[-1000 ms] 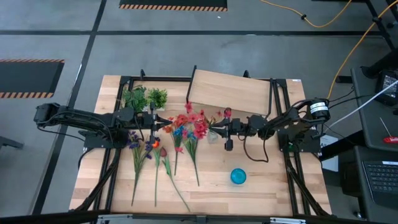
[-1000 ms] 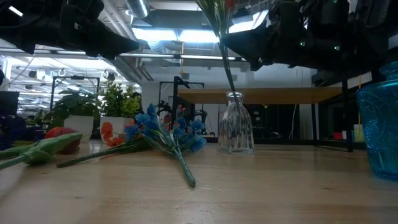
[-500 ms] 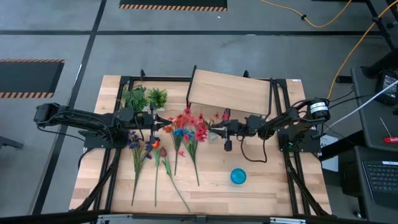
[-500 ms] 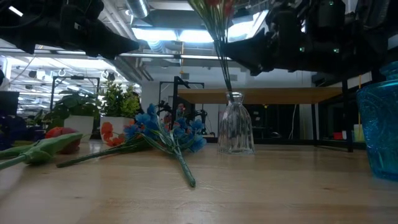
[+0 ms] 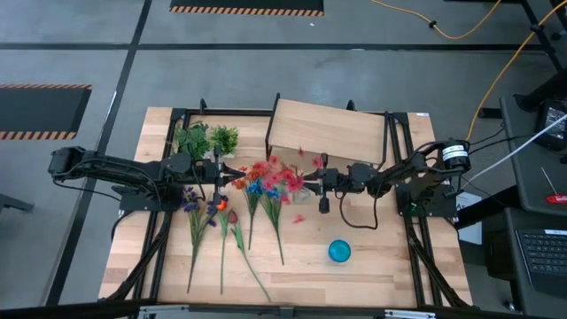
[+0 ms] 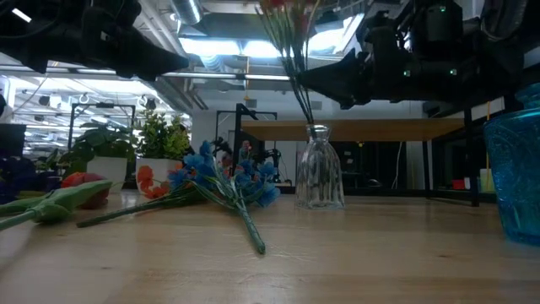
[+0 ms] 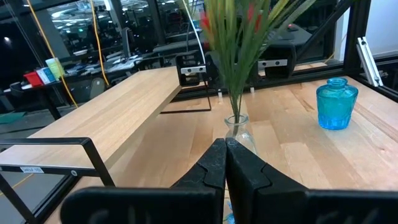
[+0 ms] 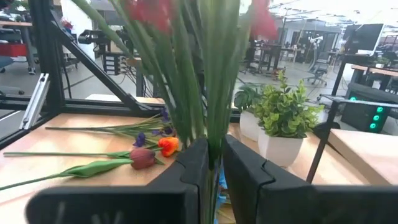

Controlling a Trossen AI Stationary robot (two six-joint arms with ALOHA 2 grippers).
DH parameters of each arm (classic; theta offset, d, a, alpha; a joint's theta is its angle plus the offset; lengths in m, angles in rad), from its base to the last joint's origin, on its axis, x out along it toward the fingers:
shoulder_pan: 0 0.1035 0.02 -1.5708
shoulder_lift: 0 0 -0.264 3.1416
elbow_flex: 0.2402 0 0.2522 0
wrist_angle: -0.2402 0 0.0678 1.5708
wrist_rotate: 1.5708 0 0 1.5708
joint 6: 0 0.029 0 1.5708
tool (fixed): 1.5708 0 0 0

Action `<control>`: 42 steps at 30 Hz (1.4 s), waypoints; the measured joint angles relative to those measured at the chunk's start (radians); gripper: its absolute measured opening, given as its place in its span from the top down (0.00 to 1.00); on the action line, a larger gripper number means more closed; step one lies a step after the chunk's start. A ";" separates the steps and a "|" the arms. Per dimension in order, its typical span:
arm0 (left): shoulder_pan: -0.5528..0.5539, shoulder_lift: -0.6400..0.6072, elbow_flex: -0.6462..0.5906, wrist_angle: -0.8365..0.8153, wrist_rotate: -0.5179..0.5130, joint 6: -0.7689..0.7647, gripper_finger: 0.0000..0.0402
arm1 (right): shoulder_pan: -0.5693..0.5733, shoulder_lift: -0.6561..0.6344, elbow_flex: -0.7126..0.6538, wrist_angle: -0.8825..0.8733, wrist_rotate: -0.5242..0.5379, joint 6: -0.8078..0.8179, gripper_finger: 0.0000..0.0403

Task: Pick and place flowers into a vace then onto a shelf
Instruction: Put the red flowers into the transparent vase, then put the orange tulip into the transparent vase

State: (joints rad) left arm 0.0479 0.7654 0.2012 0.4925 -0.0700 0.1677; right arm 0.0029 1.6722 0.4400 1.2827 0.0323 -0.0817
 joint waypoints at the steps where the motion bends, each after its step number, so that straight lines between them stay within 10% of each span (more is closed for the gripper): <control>1: 0.000 0.000 0.000 -0.001 0.000 0.000 0.99 | 0.000 0.000 0.000 0.000 0.000 -0.001 0.87; 20: 0.000 0.000 0.000 -0.027 0.000 0.000 0.99 | 0.000 0.000 0.000 -0.053 0.011 -0.055 0.86; 33: 0.000 0.000 0.000 -0.027 0.000 0.000 0.99 | 0.000 0.000 0.000 -0.056 0.054 -0.054 0.53; 42: 0.000 0.000 0.000 -0.027 0.000 0.001 0.99 | 0.000 -0.066 0.000 -0.139 0.054 -0.051 0.49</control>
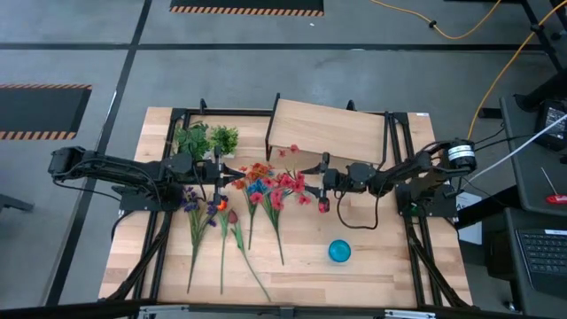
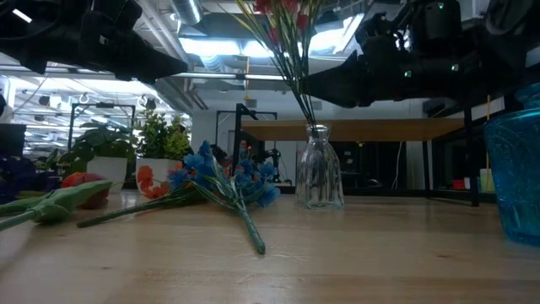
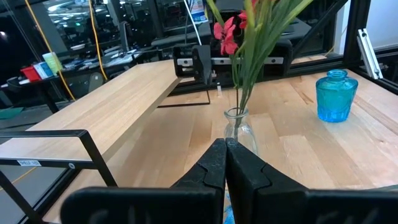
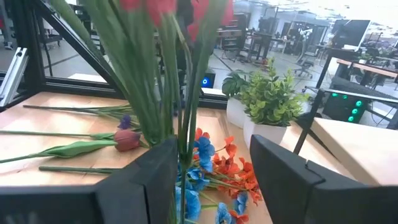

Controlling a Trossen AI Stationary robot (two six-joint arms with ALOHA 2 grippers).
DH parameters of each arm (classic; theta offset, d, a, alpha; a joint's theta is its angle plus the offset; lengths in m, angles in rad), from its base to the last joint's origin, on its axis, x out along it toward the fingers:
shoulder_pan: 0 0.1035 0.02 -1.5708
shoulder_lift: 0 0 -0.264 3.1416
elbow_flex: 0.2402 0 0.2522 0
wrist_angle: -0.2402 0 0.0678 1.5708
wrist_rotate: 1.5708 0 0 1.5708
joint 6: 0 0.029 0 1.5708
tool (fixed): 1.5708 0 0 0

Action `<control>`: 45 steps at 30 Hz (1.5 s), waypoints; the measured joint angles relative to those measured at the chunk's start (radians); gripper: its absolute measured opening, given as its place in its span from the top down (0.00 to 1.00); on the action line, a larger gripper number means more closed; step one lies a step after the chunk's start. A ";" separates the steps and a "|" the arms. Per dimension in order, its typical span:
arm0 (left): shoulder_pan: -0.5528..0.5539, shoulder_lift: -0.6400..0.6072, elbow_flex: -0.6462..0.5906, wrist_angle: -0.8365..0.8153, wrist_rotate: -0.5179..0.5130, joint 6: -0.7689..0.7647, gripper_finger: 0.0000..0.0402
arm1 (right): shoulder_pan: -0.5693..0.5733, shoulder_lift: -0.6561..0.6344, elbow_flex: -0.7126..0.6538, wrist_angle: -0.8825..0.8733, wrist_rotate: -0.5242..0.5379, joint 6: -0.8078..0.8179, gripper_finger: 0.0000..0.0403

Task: Pick and place flowers into a vace then onto a shelf
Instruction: Put the orange tulip into the transparent vase

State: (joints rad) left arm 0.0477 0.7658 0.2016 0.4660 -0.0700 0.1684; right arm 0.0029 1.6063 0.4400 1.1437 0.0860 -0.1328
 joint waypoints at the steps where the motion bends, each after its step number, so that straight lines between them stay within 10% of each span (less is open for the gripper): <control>1: 0.000 0.000 0.000 0.000 0.000 0.001 0.99 | 0.000 -0.025 0.000 -0.043 0.000 0.008 0.49; 21: 0.000 0.000 0.000 -0.005 0.007 0.001 0.99 | 0.000 -0.417 -0.002 -0.555 0.001 0.045 0.51; 36: 0.000 0.000 0.000 -0.022 0.019 0.001 0.99 | 0.000 -0.464 -0.109 -0.463 0.001 0.049 0.97; 45: 0.000 0.000 0.000 -0.042 0.019 0.000 0.99 | 0.000 -0.464 -0.203 -0.253 0.000 0.070 0.98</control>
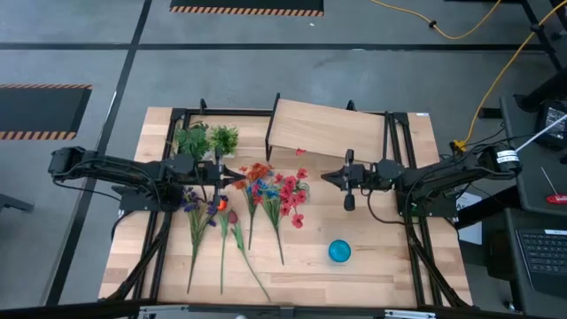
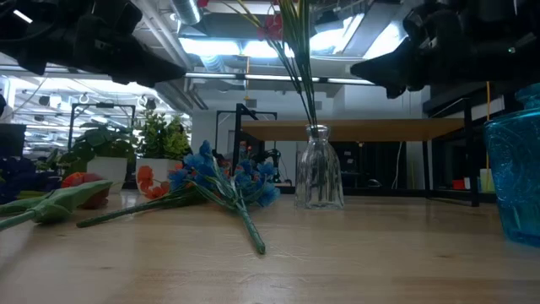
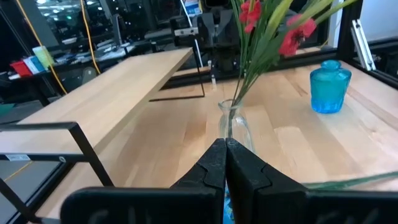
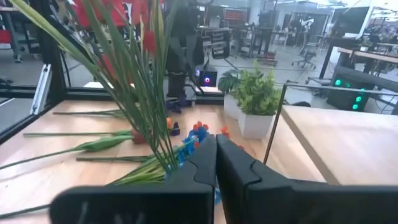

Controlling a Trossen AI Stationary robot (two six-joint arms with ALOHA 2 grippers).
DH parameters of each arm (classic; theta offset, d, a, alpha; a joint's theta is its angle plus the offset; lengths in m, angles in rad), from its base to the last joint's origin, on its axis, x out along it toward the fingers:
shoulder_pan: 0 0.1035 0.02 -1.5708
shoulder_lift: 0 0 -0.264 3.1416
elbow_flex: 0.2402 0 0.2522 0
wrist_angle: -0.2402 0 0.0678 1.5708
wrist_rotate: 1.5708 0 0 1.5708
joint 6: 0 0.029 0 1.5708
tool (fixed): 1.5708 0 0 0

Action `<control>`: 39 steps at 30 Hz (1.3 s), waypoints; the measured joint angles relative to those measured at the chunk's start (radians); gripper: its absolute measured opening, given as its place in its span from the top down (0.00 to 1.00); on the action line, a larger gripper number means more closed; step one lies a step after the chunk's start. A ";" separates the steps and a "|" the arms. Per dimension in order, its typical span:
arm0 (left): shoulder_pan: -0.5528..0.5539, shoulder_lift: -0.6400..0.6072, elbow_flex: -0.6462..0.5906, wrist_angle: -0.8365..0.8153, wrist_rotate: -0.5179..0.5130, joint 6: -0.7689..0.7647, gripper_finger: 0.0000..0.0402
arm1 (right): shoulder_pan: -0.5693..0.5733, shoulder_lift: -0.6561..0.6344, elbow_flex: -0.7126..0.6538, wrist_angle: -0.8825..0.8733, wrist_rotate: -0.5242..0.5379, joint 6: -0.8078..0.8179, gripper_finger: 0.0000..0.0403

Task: Pick and place flowers into a vace then onto a shelf
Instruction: Put the orange tulip into the transparent vase

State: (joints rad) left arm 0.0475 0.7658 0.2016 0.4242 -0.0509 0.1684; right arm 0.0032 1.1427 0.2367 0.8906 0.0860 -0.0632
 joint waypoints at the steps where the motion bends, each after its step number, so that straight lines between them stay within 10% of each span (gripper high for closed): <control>1: 0.000 0.000 0.000 -0.010 0.000 0.000 0.99 | 0.000 0.000 0.000 0.001 0.000 0.000 0.99; 13: -0.041 0.003 0.000 -0.085 -0.017 -0.174 1.00 | 0.000 0.000 0.000 -0.005 -0.009 -0.027 0.97; 28: -0.401 0.190 0.143 -0.250 -0.501 -0.369 1.00 | 0.000 0.000 0.001 -0.002 -0.010 -0.020 0.97; 39: -0.525 0.443 0.377 -0.513 -0.579 -0.630 1.00 | 0.000 0.000 0.002 0.022 -0.010 -0.017 0.97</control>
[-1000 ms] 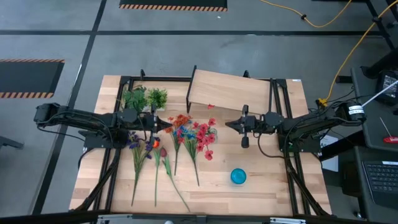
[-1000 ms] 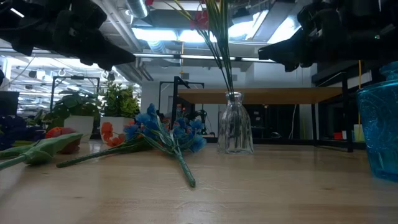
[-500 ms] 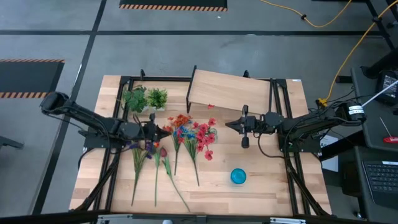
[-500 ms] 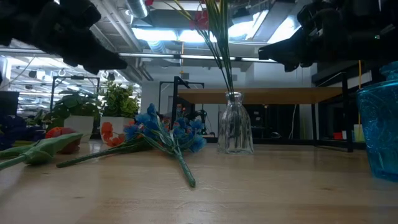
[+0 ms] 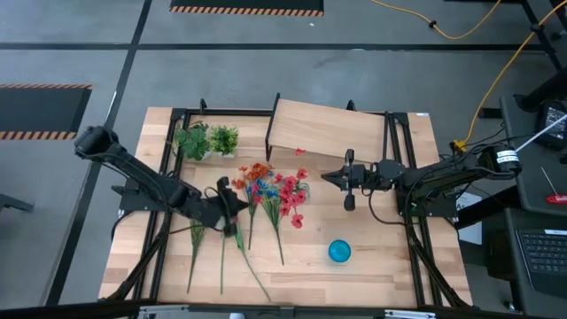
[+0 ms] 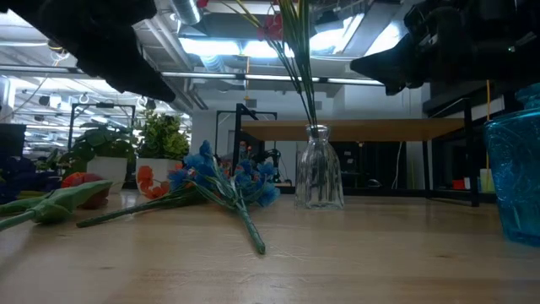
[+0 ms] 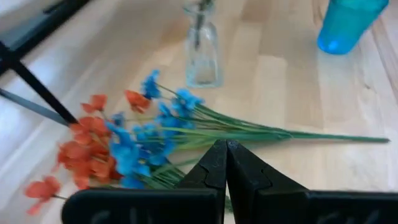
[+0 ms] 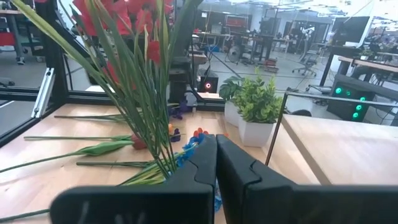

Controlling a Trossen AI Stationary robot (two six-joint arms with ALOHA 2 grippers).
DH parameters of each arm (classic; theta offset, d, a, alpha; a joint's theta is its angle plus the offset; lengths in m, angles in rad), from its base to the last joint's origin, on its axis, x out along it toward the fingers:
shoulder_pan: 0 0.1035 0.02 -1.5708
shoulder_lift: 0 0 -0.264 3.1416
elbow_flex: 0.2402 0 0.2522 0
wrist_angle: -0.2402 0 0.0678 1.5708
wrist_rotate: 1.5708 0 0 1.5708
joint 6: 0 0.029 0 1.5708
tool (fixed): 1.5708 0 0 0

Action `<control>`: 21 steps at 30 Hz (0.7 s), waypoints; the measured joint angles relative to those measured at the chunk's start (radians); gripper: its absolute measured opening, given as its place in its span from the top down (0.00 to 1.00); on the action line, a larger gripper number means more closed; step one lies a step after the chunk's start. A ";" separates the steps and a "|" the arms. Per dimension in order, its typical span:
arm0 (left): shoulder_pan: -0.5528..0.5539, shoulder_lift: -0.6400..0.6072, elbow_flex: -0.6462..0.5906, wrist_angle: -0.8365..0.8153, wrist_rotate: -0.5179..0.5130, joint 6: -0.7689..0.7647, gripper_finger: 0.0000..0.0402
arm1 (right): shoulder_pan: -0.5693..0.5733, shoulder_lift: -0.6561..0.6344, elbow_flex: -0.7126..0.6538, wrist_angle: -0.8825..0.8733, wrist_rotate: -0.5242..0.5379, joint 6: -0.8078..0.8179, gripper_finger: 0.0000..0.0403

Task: Pick and place flowers into a vace then onto a shelf
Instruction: Put the orange tulip into the transparent vase

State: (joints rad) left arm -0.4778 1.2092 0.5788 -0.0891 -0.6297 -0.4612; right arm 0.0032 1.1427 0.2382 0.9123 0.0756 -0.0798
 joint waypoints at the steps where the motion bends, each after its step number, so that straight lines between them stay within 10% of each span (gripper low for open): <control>1: -0.015 0.023 0.020 -0.019 -0.006 -0.018 1.00 | 0.000 0.000 0.000 0.000 0.000 0.006 0.97; 21: -0.196 0.216 0.363 -0.711 0.180 -0.685 1.00 | 0.000 0.000 0.000 -0.011 0.000 0.026 0.97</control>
State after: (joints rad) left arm -0.6739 1.4250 0.9422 -0.8005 -0.4502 -1.1462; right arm 0.0029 1.1427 0.2382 0.9018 0.0753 -0.0542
